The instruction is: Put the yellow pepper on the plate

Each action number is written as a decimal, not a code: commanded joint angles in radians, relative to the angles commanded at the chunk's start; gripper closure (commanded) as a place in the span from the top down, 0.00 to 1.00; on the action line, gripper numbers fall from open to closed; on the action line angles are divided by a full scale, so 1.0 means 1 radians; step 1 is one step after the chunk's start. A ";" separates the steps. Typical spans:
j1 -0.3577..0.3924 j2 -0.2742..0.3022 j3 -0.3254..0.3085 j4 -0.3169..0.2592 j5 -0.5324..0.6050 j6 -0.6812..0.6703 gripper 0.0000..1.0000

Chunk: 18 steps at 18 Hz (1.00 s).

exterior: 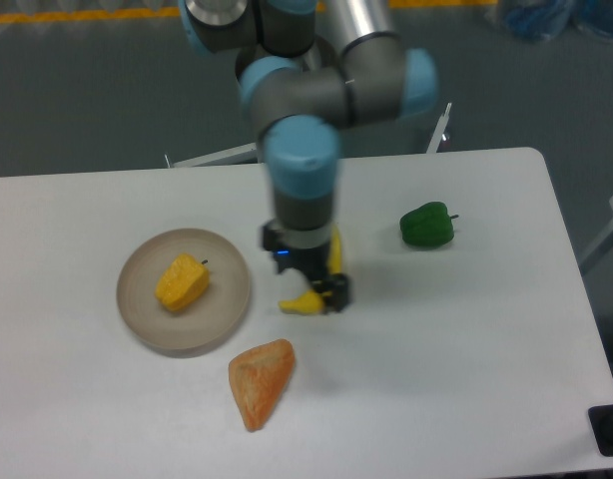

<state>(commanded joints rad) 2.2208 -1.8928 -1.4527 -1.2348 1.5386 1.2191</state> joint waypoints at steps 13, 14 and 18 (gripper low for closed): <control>0.039 -0.121 0.054 -0.020 0.072 0.108 1.00; 0.039 -0.121 0.055 -0.025 0.072 0.115 1.00; 0.039 -0.137 0.060 -0.026 0.071 0.125 1.00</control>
<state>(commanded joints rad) 2.2596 -2.0294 -1.3929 -1.2609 1.6091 1.3438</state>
